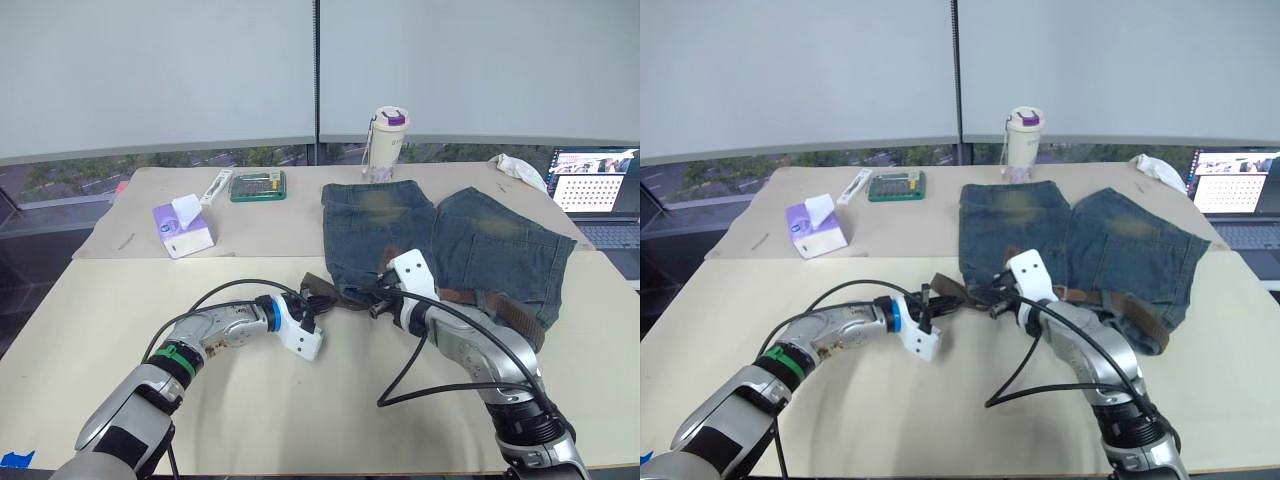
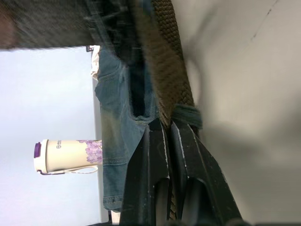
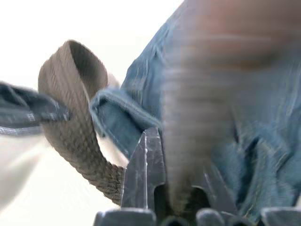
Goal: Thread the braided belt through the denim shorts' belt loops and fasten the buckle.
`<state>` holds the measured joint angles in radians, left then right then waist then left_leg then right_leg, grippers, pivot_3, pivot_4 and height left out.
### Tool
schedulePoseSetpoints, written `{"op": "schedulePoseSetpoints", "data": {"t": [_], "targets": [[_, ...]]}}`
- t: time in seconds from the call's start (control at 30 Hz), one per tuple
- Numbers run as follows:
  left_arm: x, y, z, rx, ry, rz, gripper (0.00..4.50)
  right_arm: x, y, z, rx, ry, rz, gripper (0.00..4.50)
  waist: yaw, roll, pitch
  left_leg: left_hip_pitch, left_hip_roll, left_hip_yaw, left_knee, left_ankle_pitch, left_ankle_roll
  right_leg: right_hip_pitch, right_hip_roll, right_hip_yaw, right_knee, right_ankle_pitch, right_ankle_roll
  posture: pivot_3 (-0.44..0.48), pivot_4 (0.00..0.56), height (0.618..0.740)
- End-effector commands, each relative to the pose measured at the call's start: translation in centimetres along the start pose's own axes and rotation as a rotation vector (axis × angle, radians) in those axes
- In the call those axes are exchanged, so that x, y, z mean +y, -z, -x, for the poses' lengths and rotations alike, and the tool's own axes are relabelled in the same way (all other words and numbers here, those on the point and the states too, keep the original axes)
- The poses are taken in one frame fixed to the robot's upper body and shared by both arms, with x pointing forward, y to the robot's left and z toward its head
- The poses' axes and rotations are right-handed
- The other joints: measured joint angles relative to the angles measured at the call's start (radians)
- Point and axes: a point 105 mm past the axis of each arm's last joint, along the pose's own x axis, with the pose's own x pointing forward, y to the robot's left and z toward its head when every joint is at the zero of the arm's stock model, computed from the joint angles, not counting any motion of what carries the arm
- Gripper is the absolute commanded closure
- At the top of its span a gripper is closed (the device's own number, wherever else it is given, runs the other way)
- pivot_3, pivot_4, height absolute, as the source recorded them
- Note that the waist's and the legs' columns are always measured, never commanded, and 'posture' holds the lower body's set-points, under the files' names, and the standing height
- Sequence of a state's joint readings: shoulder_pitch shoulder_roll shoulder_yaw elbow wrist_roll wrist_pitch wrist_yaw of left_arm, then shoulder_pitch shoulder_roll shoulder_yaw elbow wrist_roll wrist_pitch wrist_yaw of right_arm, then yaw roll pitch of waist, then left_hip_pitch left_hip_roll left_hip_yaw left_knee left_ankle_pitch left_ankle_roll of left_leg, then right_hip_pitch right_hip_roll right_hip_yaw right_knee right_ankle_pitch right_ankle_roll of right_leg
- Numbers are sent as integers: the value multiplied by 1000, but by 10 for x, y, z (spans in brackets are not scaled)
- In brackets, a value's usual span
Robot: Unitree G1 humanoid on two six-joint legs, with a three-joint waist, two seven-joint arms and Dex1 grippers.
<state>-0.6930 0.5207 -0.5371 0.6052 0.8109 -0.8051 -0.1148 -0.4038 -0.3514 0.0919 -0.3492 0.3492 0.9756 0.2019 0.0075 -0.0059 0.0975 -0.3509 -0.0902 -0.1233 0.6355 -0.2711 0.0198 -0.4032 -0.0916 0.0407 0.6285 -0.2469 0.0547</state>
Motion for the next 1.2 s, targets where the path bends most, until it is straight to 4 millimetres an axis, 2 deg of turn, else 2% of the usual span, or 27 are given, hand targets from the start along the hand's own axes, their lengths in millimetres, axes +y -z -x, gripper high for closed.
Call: {"op": "schedulePoseSetpoints", "data": {"t": [0.03,0.1,0.2,0.33,0.47,0.57,0.67,0.7,0.8,0.83,0.9,1.0,1.2], "targets": [[4,8,5,33,-38,70,4500,-12,-37,16,-183,63,-31,4443,0,0,0,0,0,0,0,0,0,0,0,0,0,0,0,0,150,740],[4,11,6,50,-68,151,4500,-15,-47,19,-260,81,-130,4443,-1,0,-1,0,0,0,0,0,0,0,0,0,0,0,0,0,150,740],[10,10,7,39,-133,275,3514,-17,-55,20,-345,92,-307,4500,-8,1,-1,0,0,-1,0,0,0,0,0,0,1,0,0,0,150,740],[33,-2,9,-62,-300,467,2211,-17,-68,19,-454,89,-540,4500,-13,1,-1,0,0,-2,0,0,0,-1,-1,0,2,0,0,0,150,740],[58,-10,7,-154,-424,761,803,-8,-82,17,-540,15,-685,4500,-21,2,-2,0,1,-3,-1,0,-1,-1,-1,0,2,0,0,0,150,740],[79,-17,5,-257,-454,1054,803,-5,-90,16,-584,-3,-708,4500,-24,3,-2,0,1,-3,0,0,0,-1,-1,0,2,0,0,0,150,740],[87,-30,3,-358,-392,1255,803,-4,-93,14,-602,-12,-707,4500,-37,6,-4,0,1,-3,-1,0,0,-1,0,1,2,0,0,0,150,740],[87,-34,3,-382,-362,1319,803,-3,-93,13,-605,-15,-712,4500,-43,7,-5,0,2,-3,-1,0,0,-1,0,1,2,0,0,0,150,740],[90,-56,2,-566,-207,1720,803,2,-98,11,-634,-51,-729,4500,-54,8,-6,0,2,-3,-1,0,0,-1,2,1,3,0,0,0,150,740],[93,-60,2,-615,-160,1855,803,5,-101,11,-645,-71,-725,4500,-54,8,-6,0,3,-4,-1,0,0,-1,2,1,3,0,0,0,150,740],[98,-63,1,-672,-97,2015,803,8,-103,11,-656,-95,-718,4500,-54,8,-6,0,3,-4,0,0,0,-1,2,1,3,0,0,0,150,740],[105,-61,-3,-726,-64,2190,803,12,-106,13,-672,-128,-715,4500,-53,8,-6,0,3,-4,2,0,0,0,3,0,3,0,0,0,150,740],[117,-40,-8,-821,-176,2399,803,16,-106,14,-678,-163,-721,4500,-43,8,-6,0,2,-4,4,4,-6,2,3,1,1,0,0,0,150,740]]}}
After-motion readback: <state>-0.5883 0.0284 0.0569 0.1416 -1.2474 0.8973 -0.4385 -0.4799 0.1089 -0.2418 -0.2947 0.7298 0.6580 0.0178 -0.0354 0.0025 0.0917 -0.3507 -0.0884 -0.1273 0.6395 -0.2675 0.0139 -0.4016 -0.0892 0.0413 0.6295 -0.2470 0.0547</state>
